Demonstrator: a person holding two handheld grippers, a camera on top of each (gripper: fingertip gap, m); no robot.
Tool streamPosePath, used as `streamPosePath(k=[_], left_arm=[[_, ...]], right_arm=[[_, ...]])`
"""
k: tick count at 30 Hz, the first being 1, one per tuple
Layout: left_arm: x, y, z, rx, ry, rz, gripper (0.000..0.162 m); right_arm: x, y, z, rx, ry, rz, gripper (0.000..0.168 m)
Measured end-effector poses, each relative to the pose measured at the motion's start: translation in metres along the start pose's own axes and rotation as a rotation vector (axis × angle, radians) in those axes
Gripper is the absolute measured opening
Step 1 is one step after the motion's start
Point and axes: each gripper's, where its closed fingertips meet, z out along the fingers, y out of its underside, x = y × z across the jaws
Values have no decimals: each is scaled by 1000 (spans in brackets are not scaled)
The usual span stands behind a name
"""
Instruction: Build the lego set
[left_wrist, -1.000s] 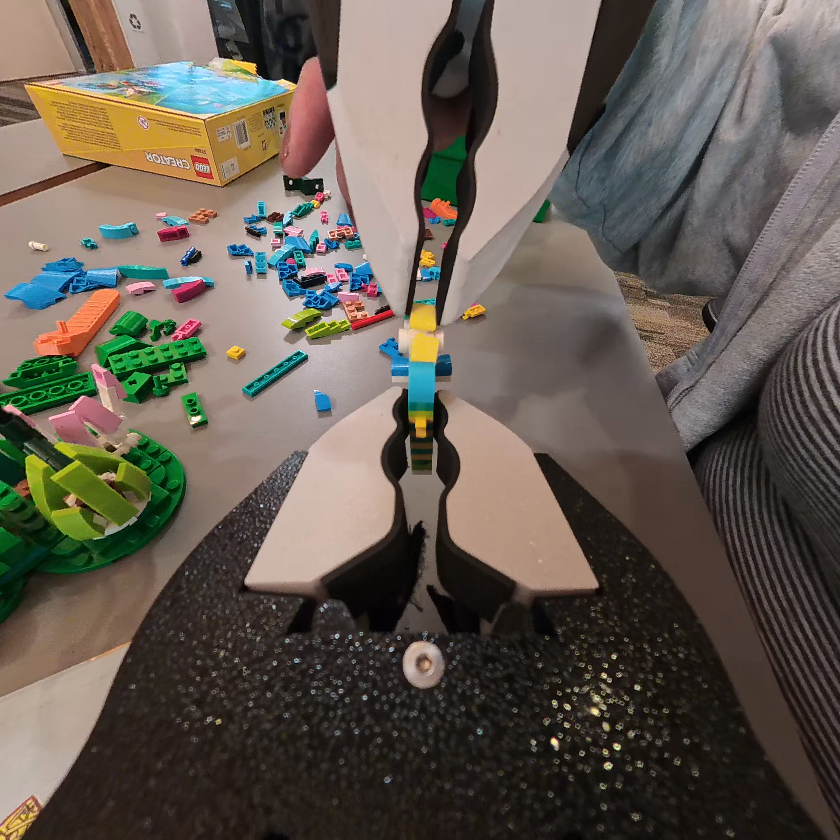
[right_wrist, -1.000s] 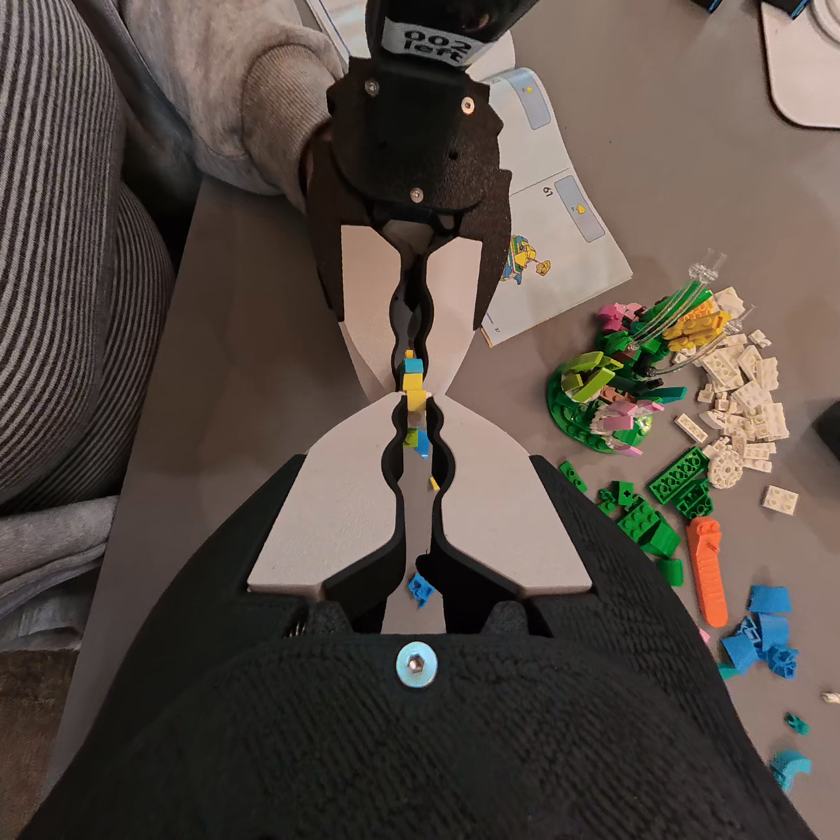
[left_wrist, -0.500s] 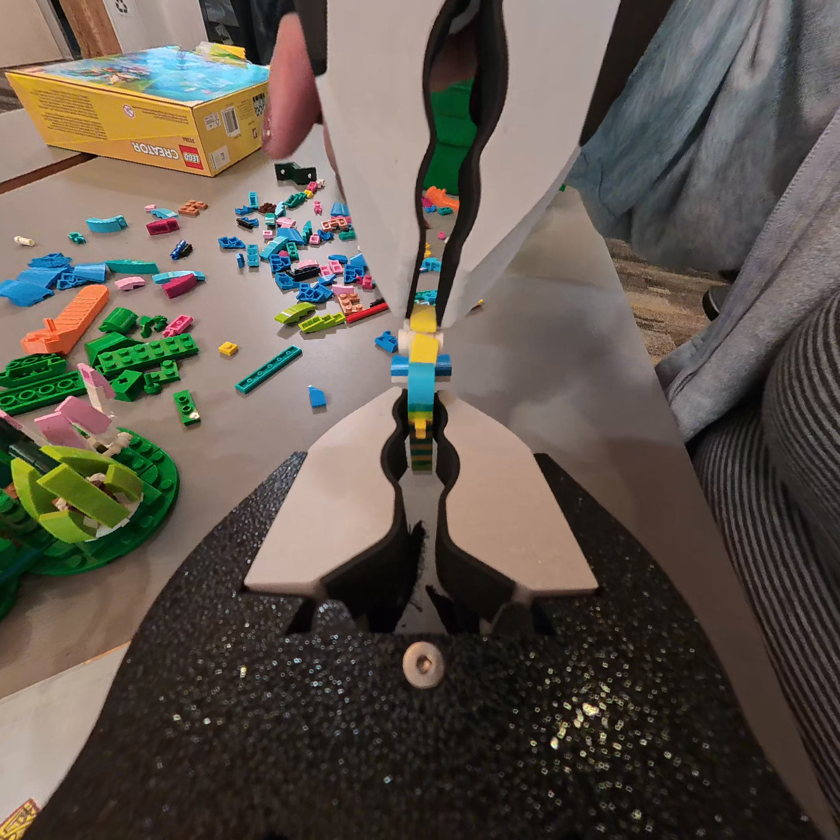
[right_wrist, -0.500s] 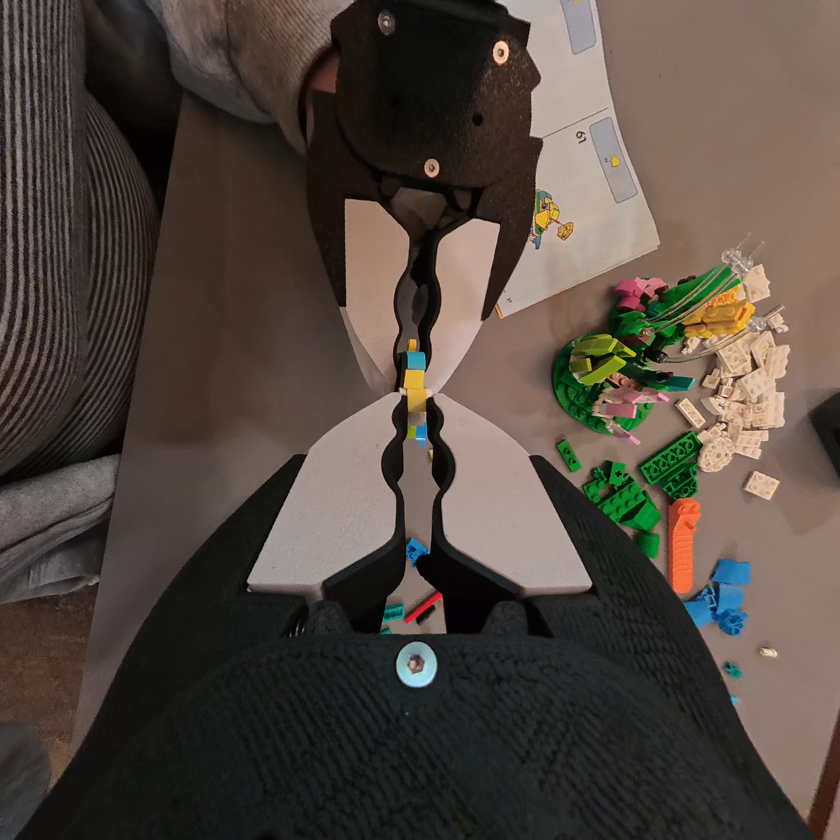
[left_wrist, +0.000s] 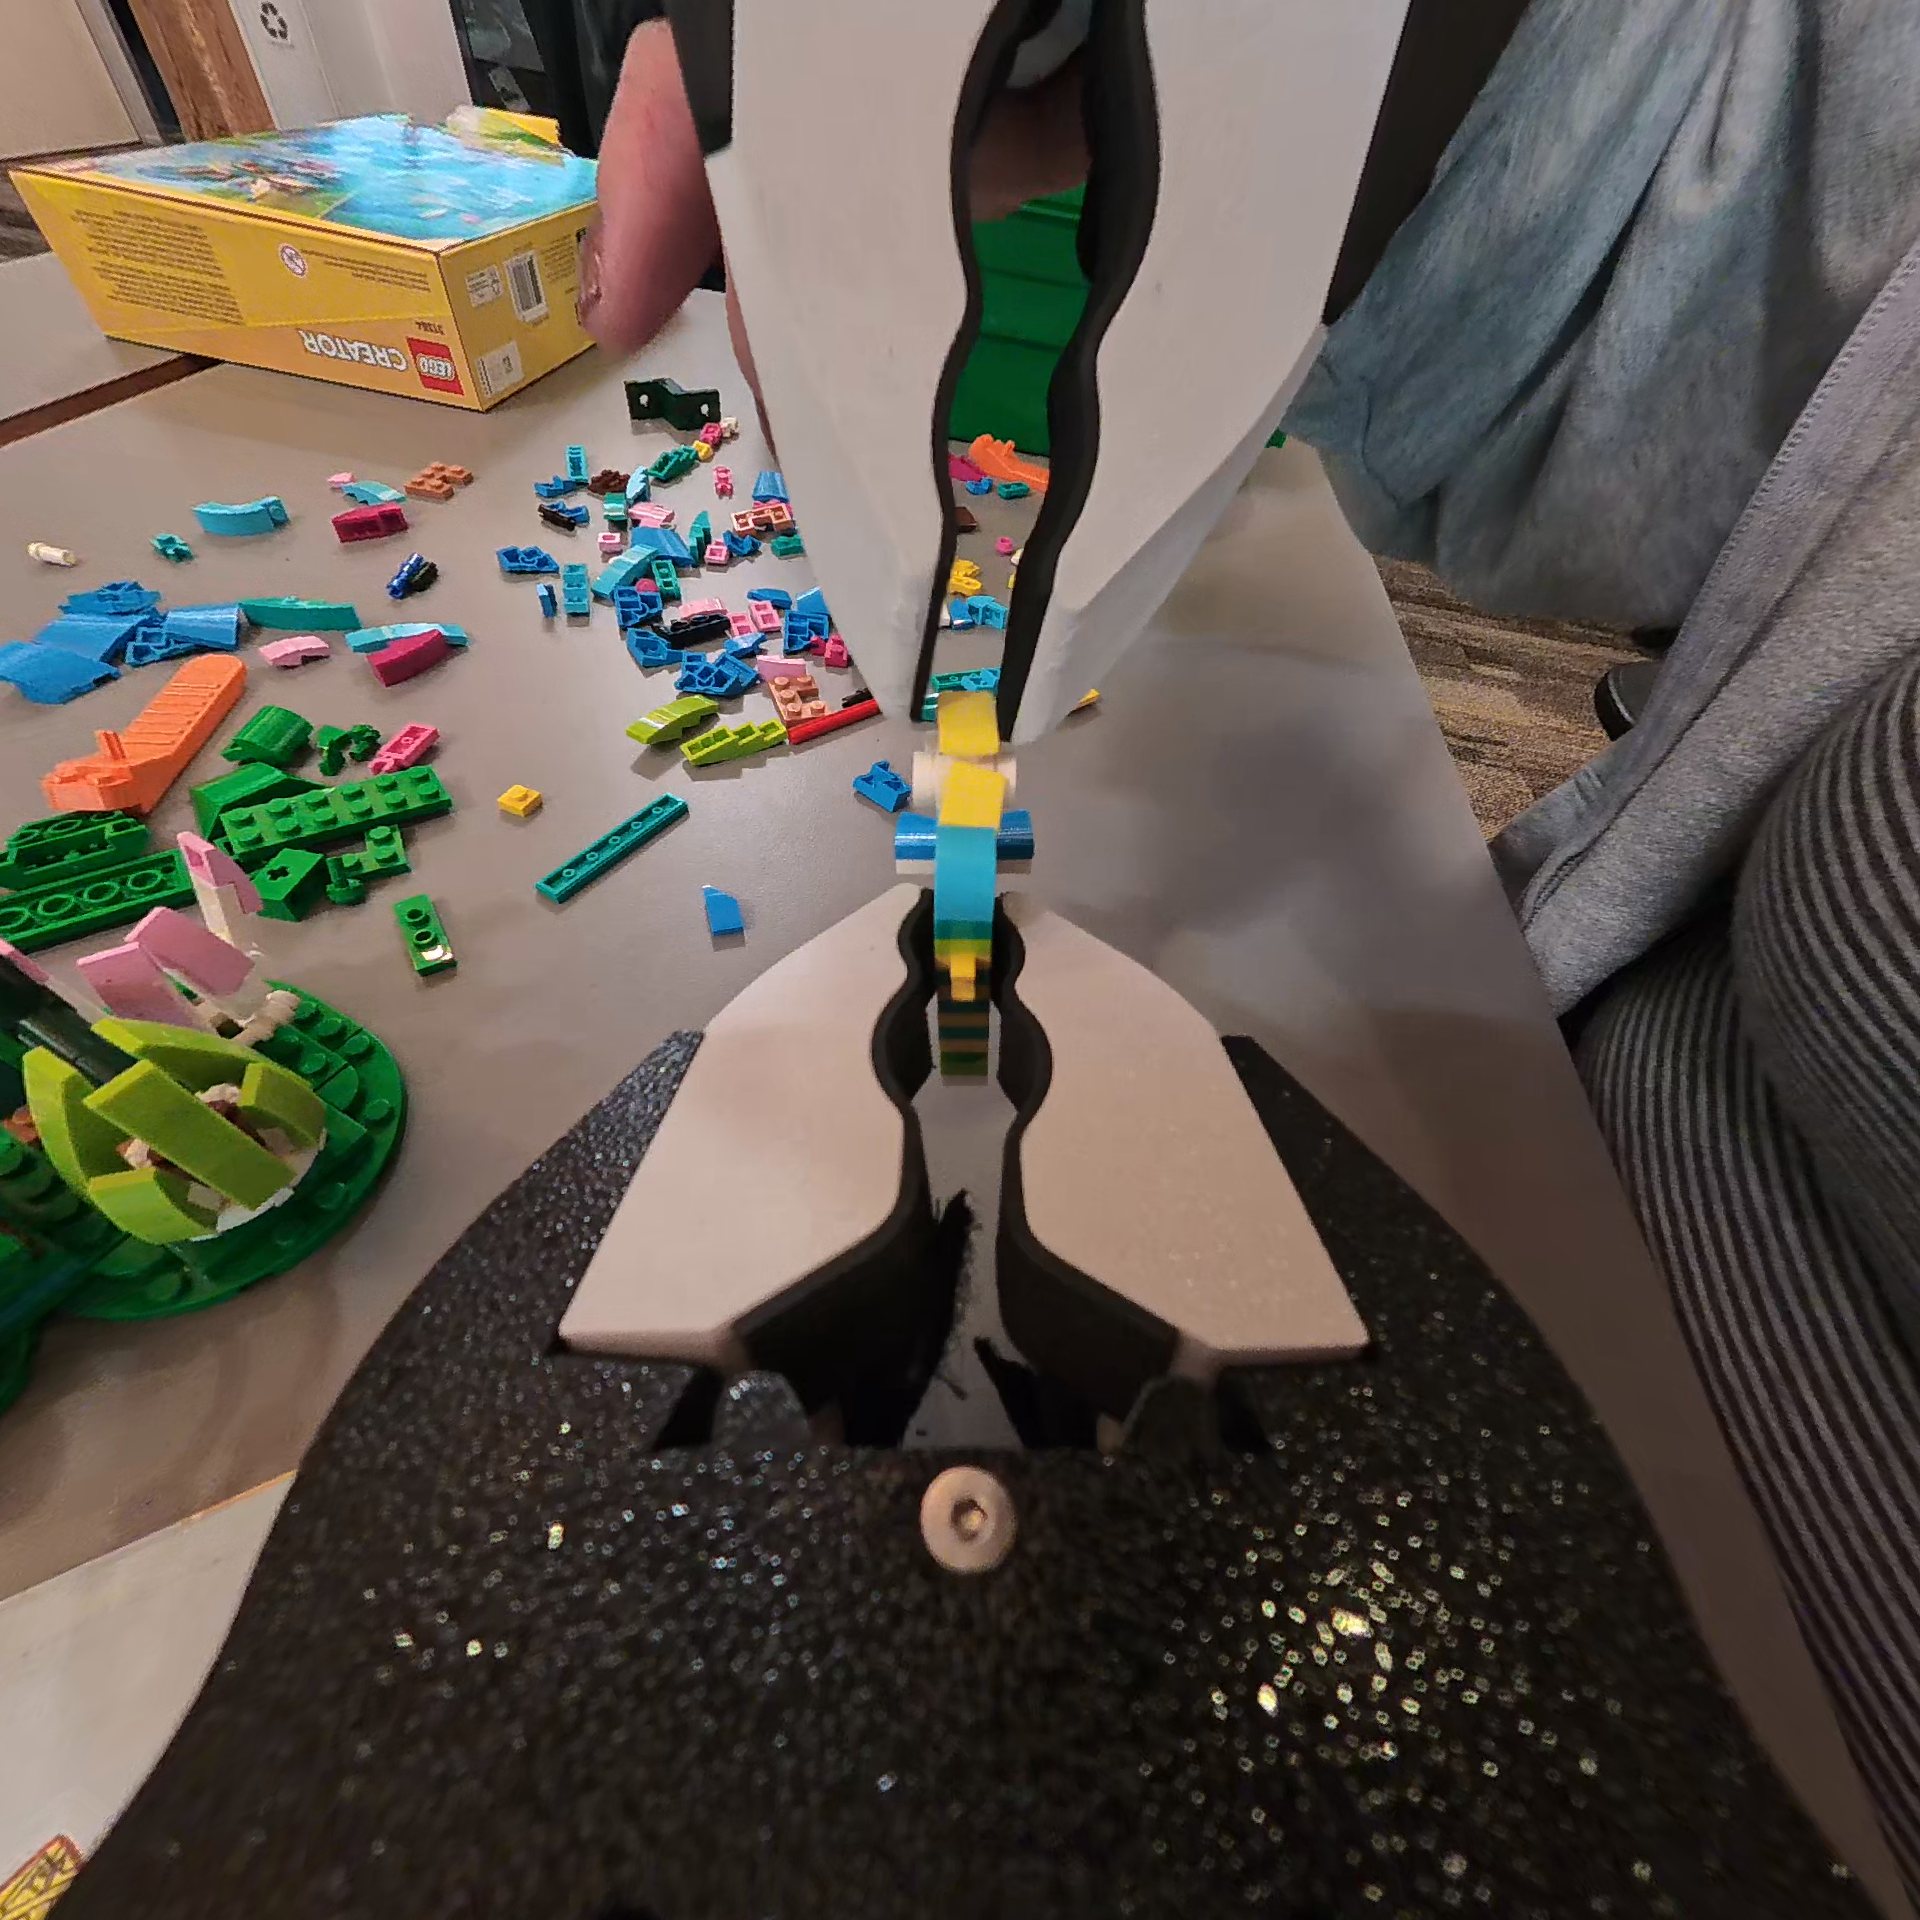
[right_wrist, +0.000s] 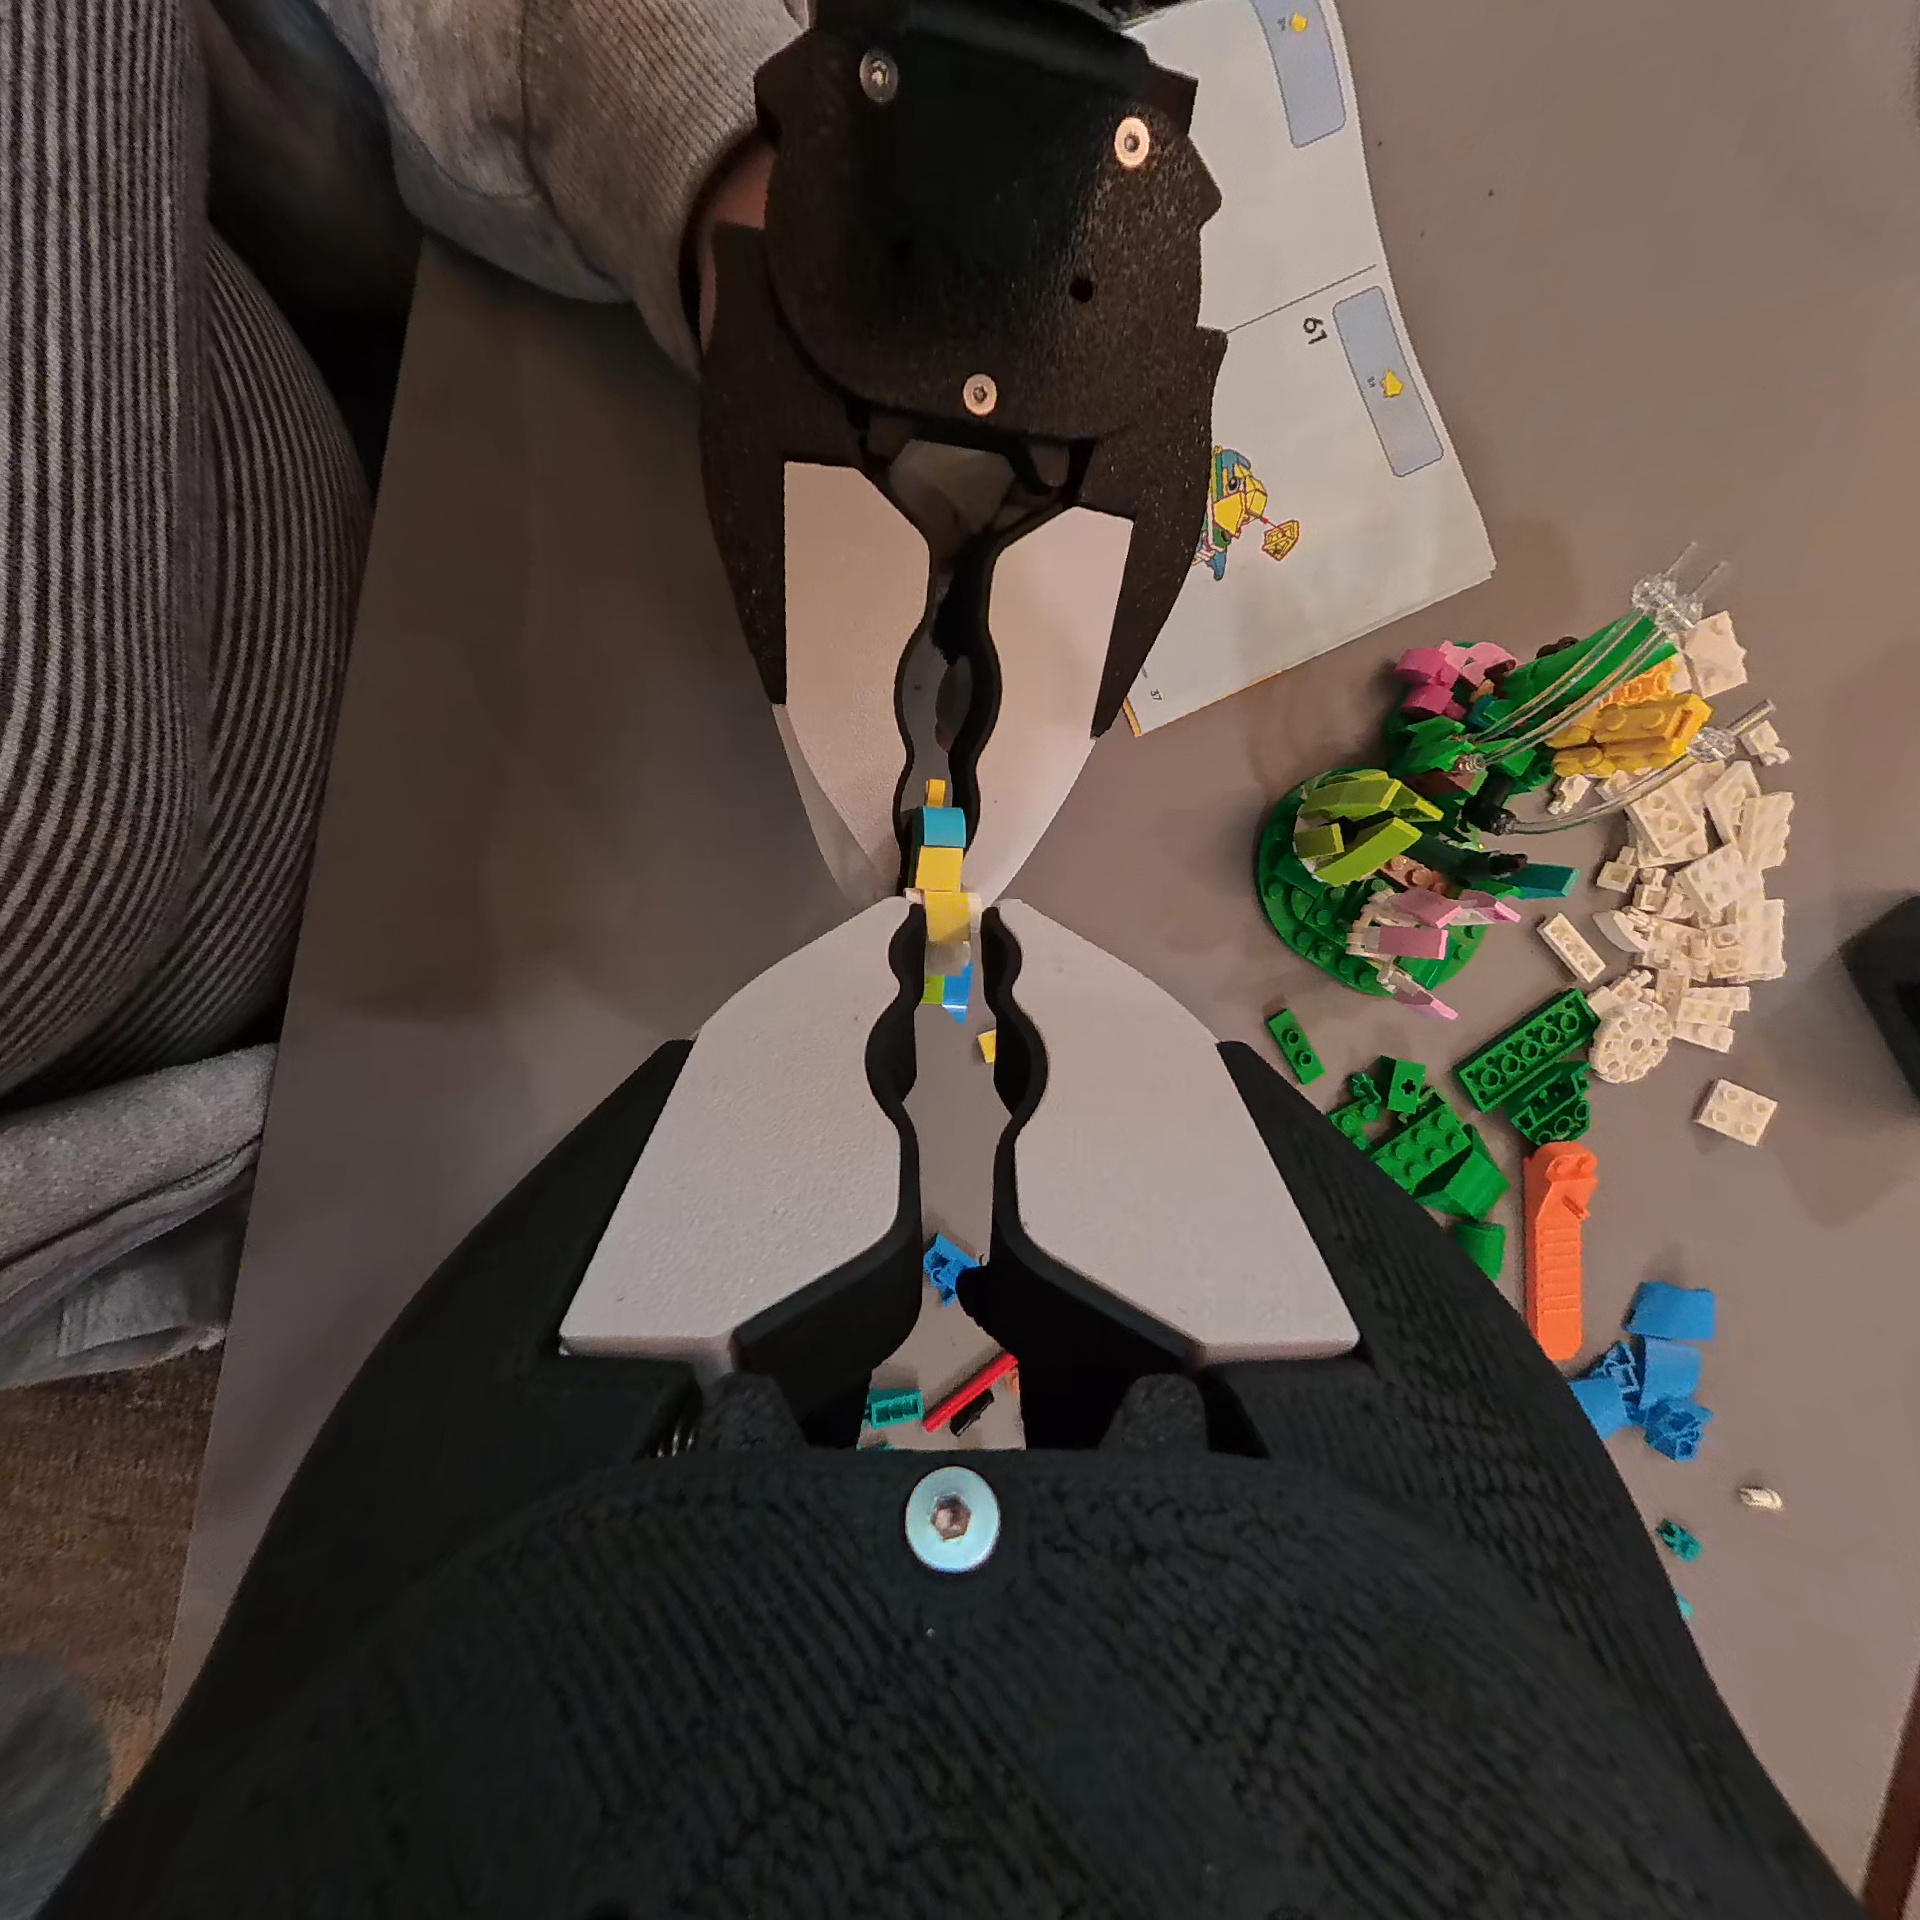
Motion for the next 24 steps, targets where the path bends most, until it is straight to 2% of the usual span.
streamPosePath(k=[24], left_arm=[[0,1,1,-8,-6,8,8]], right_arm=[[-2,0,2,8,-3,-2,7]])
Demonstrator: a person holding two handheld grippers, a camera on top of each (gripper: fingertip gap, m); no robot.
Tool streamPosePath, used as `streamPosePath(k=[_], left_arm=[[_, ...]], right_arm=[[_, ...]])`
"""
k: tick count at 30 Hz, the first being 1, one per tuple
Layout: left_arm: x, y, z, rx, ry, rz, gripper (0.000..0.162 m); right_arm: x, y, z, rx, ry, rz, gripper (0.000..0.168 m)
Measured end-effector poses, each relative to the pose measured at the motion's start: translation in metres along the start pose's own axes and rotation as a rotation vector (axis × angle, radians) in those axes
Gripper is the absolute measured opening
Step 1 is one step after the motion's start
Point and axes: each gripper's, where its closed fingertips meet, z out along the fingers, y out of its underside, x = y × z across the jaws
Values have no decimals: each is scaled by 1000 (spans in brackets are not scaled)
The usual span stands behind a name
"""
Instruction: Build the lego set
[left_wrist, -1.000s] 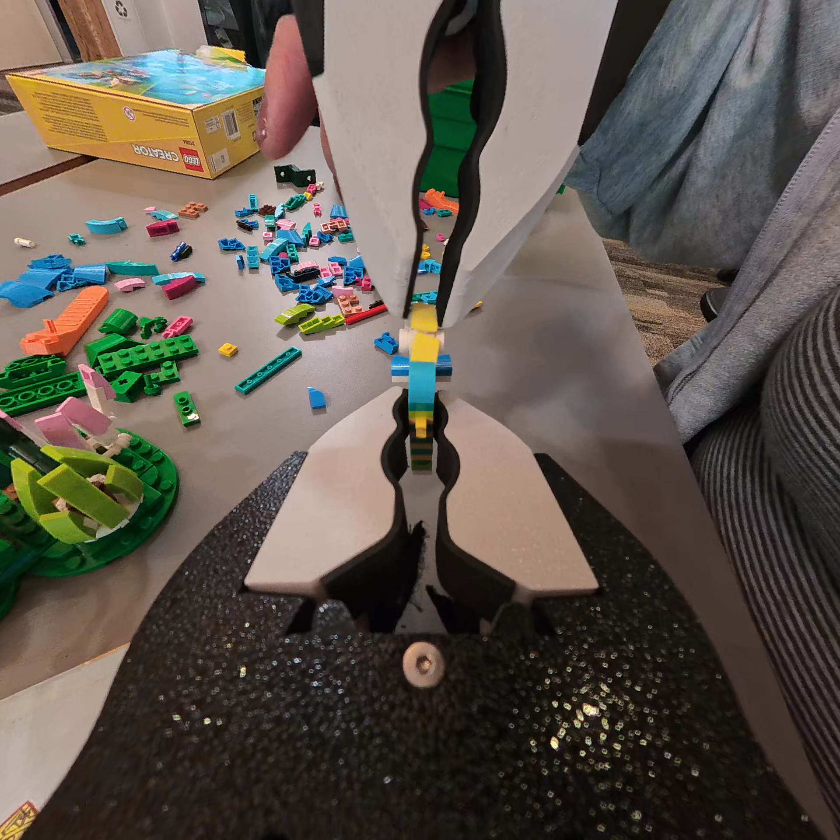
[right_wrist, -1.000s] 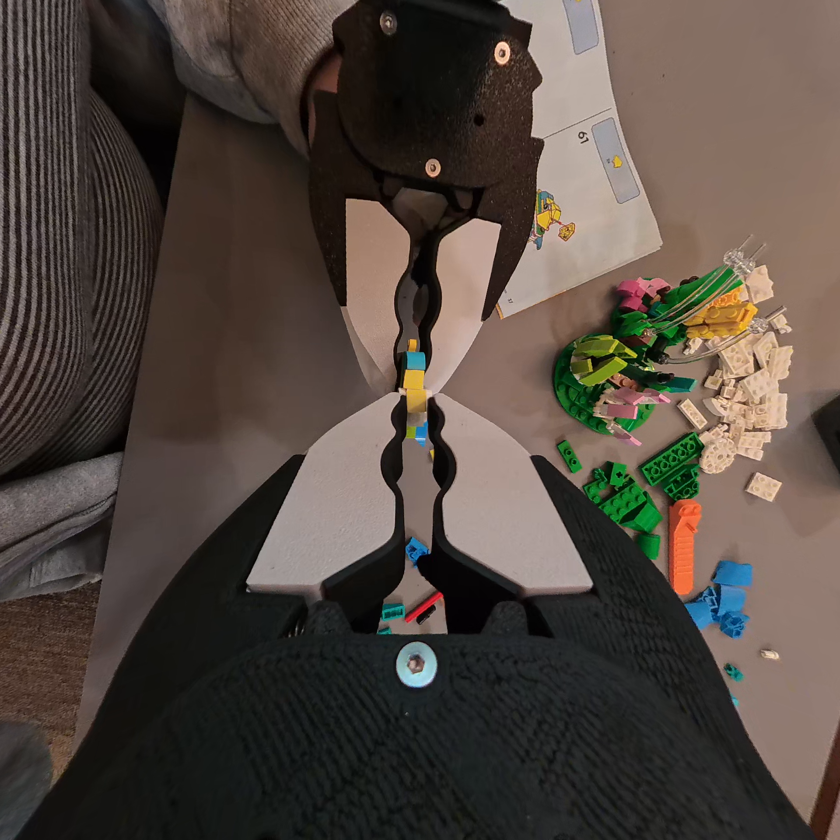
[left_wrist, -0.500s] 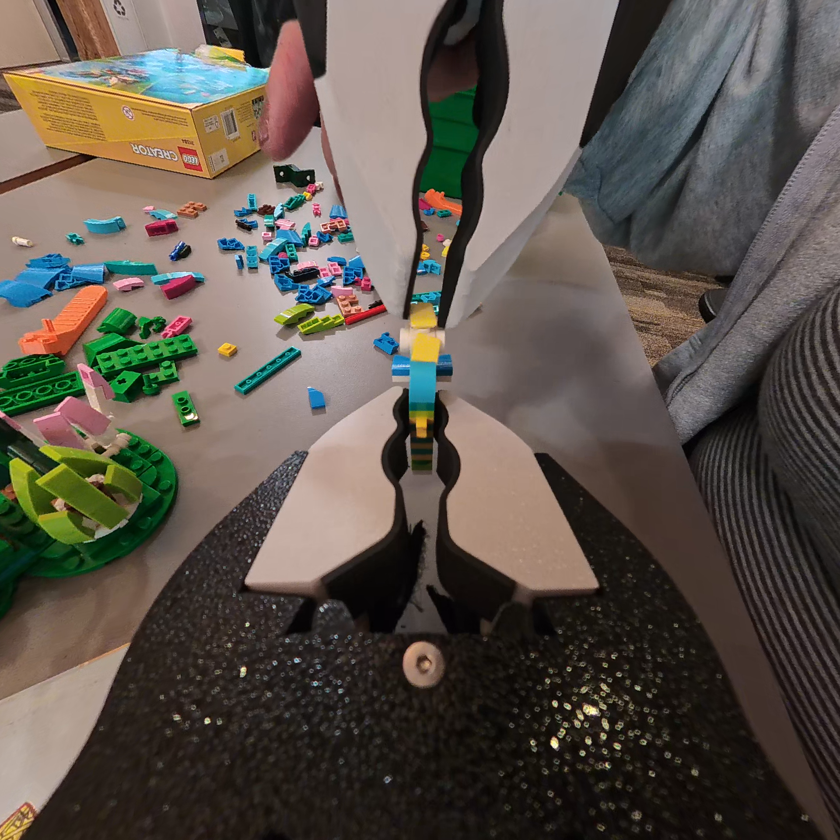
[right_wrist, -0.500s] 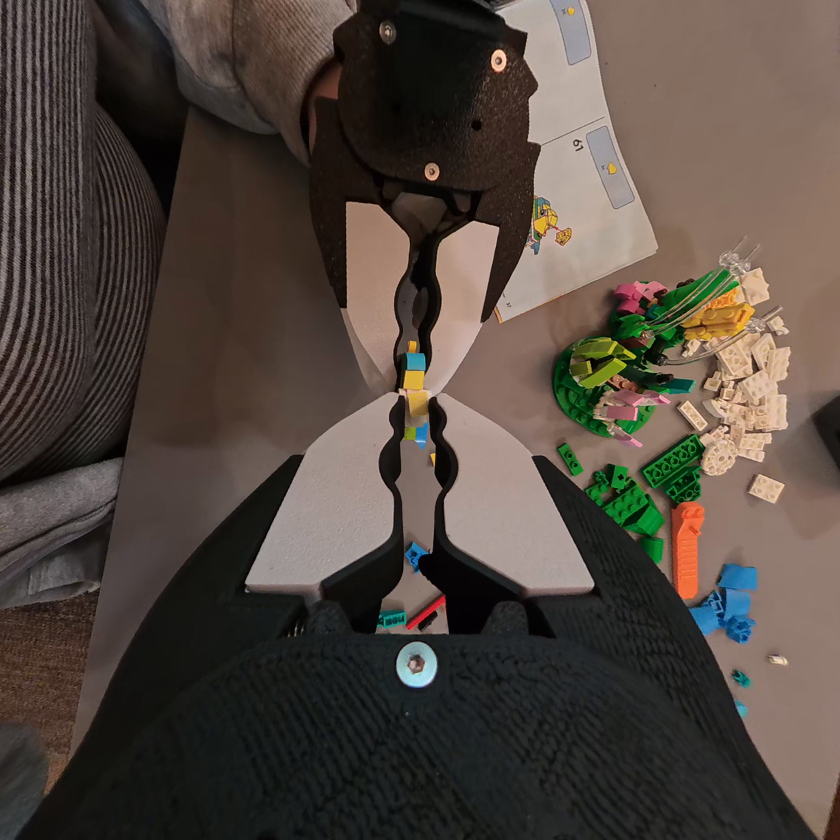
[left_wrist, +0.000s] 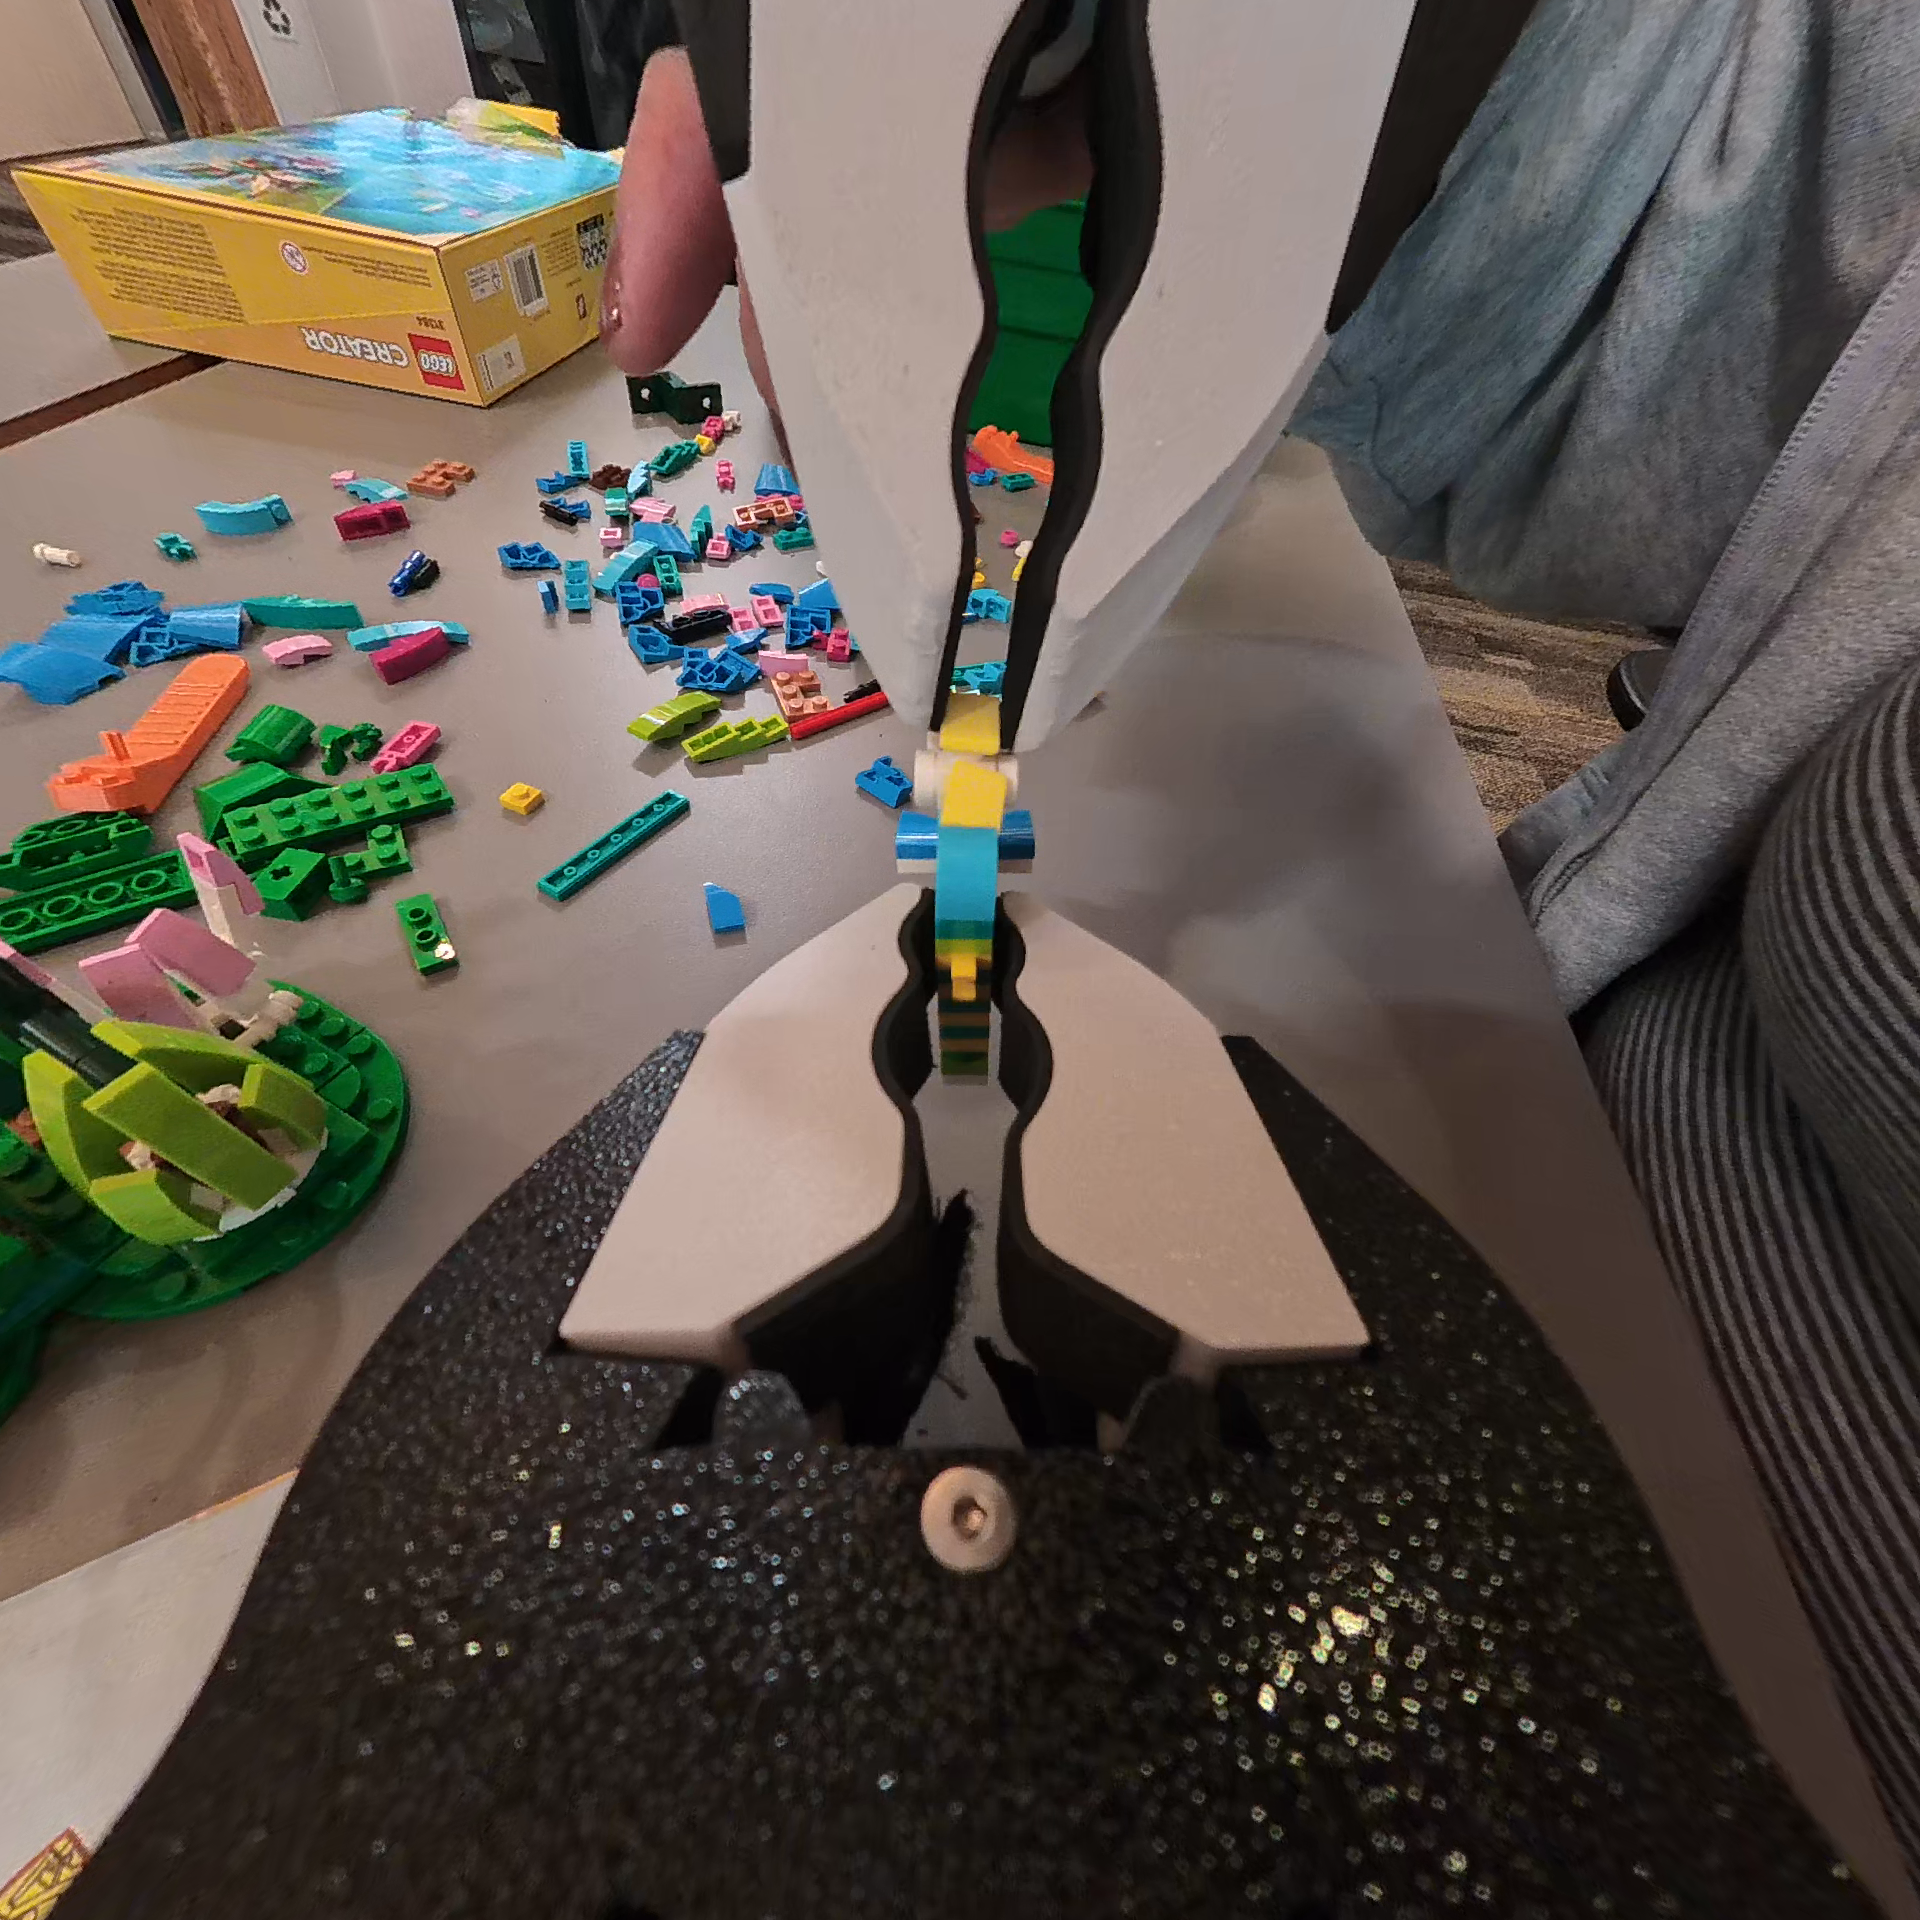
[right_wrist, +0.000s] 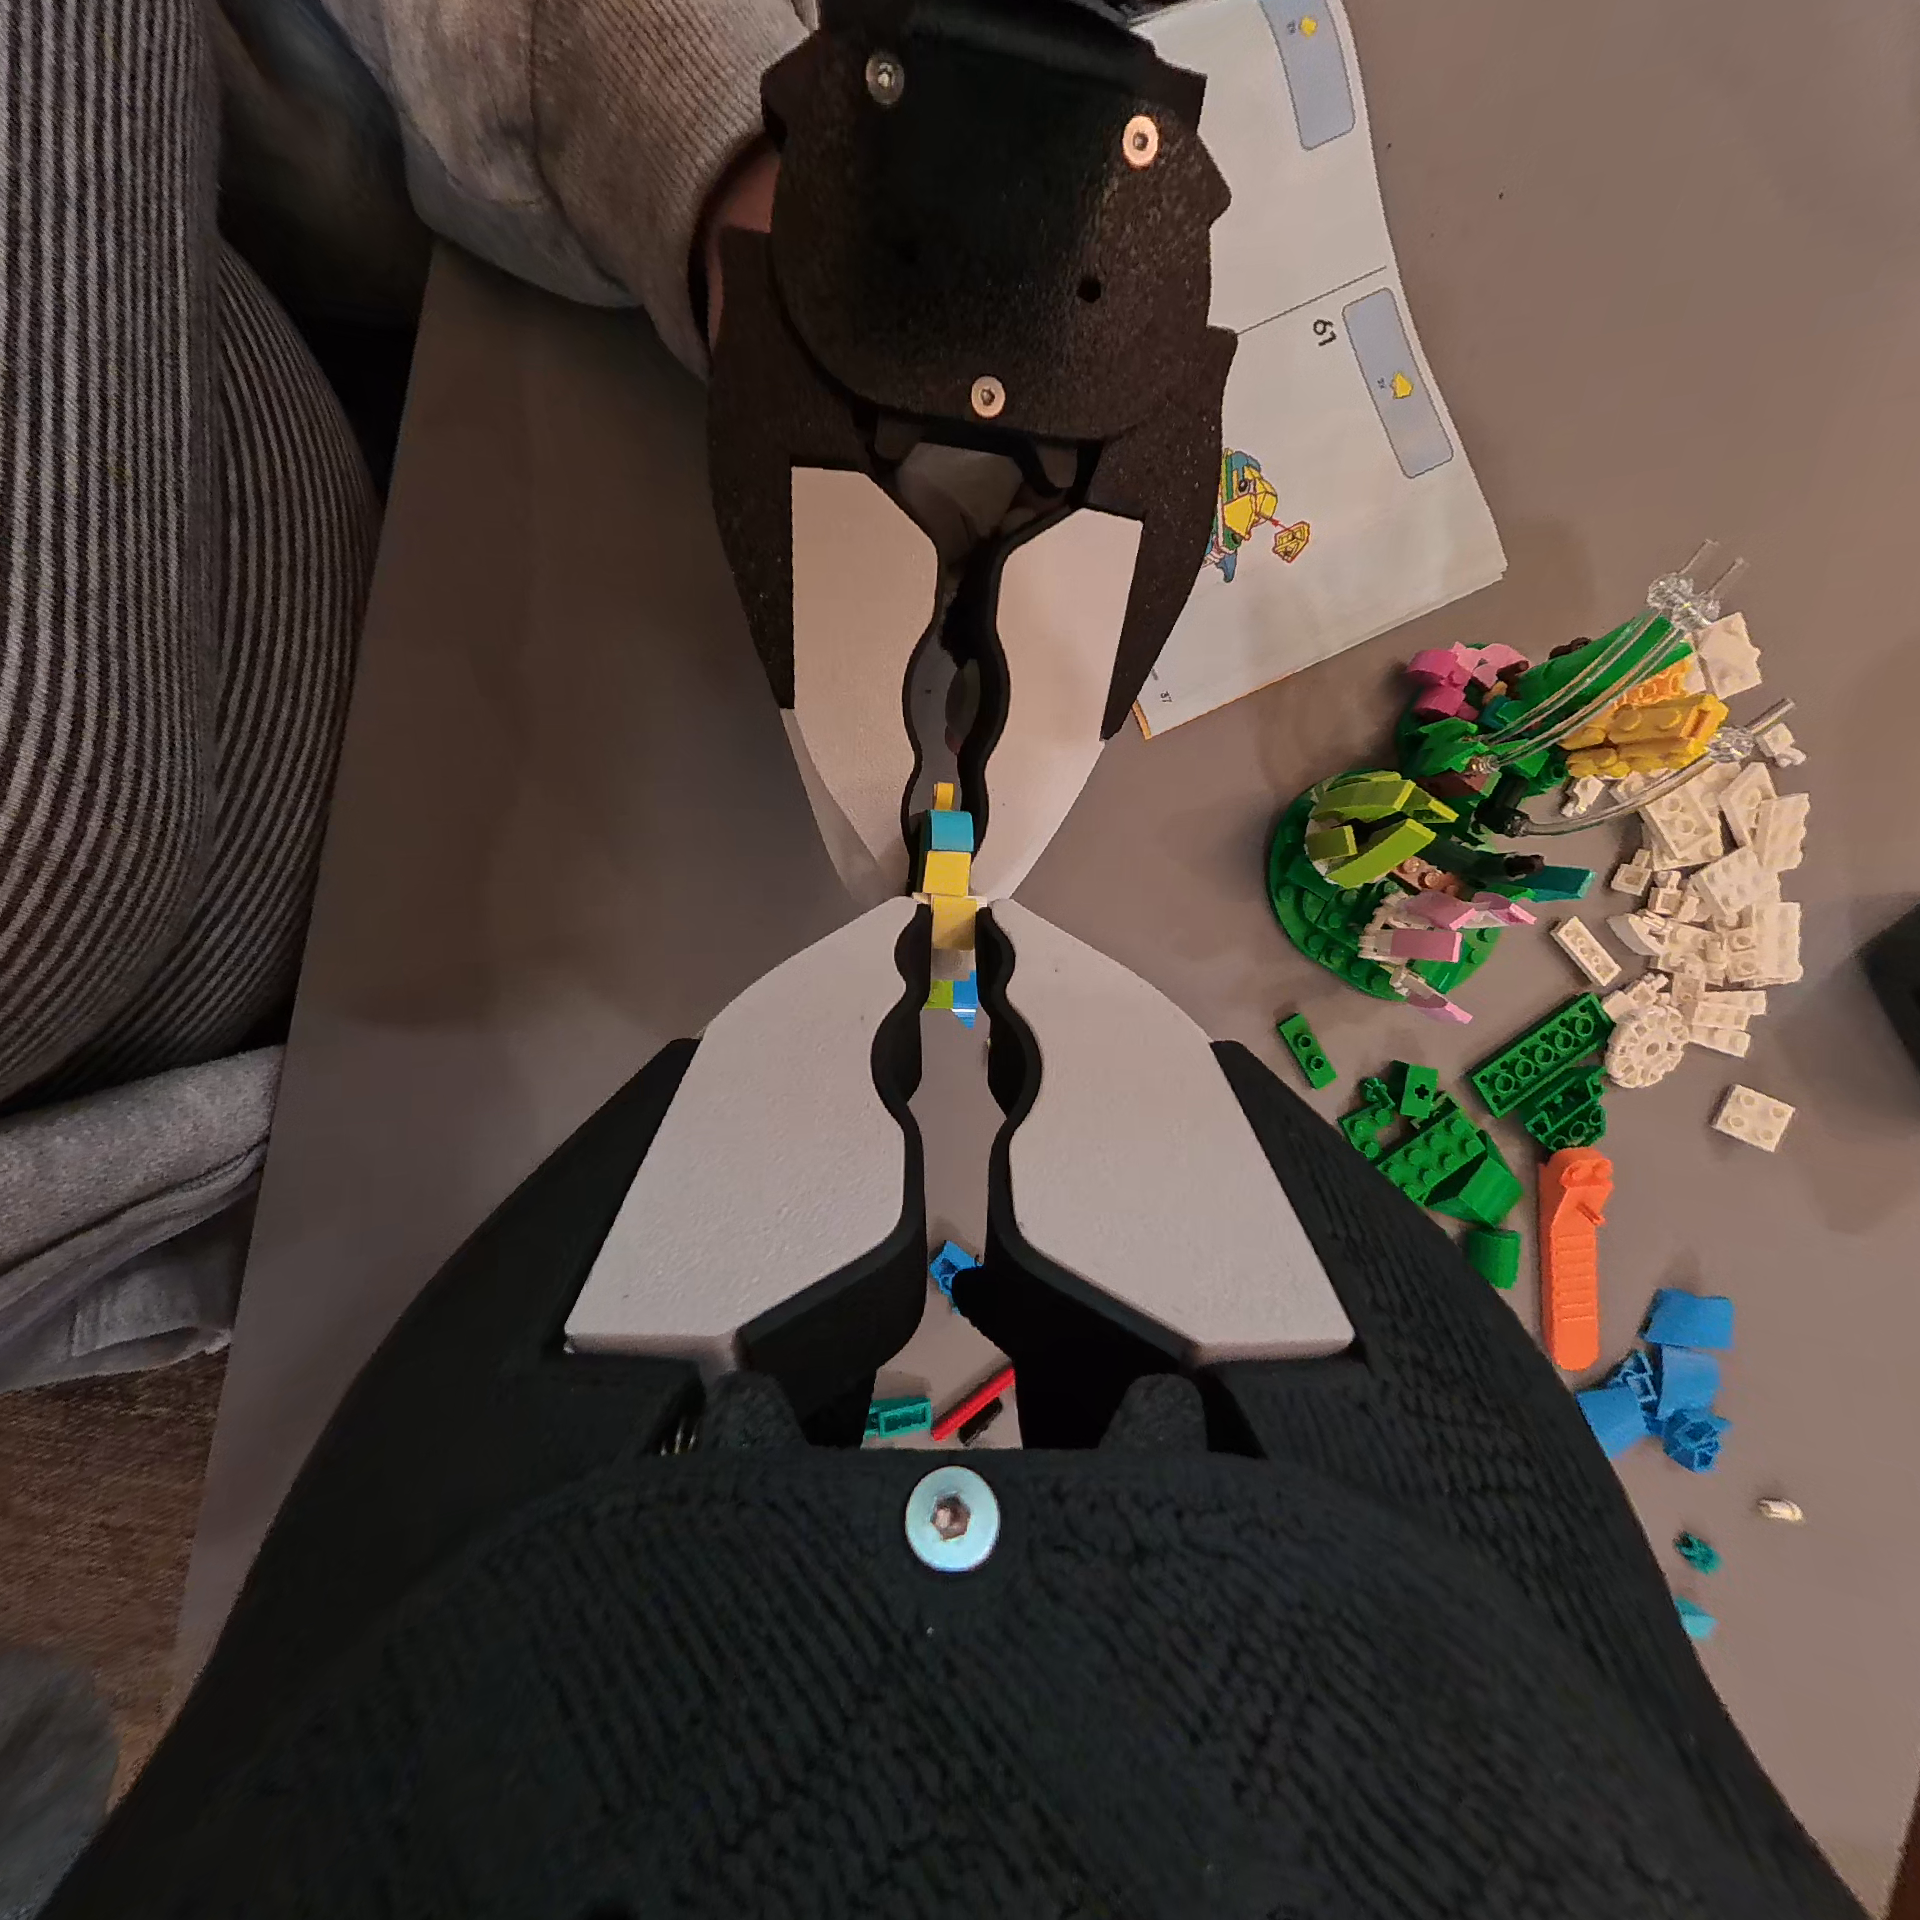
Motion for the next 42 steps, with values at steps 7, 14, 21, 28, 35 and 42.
streamPosePath(k=[7,14,21,28,35,42], left_arm=[[-1,-1,-1,7,0,-5,8],[-1,-1,-1,10,-2,-8,8],[-4,-5,-4,40,-3,-45,8],[-6,-13,-9,117,32,-124,8],[-6,-15,-10,133,53,-153,8],[-8,-16,-11,144,51,-172,8]], right_arm=[[0,1,0,1,2,-6,8],[5,-1,-4,22,48,-24,17],[6,-17,-10,187,281,-152,58],[-1,-7,5,137,682,-532,80],[12,-1,9,48,899,-704,73],[17,0,14,30,888,-707,61]])
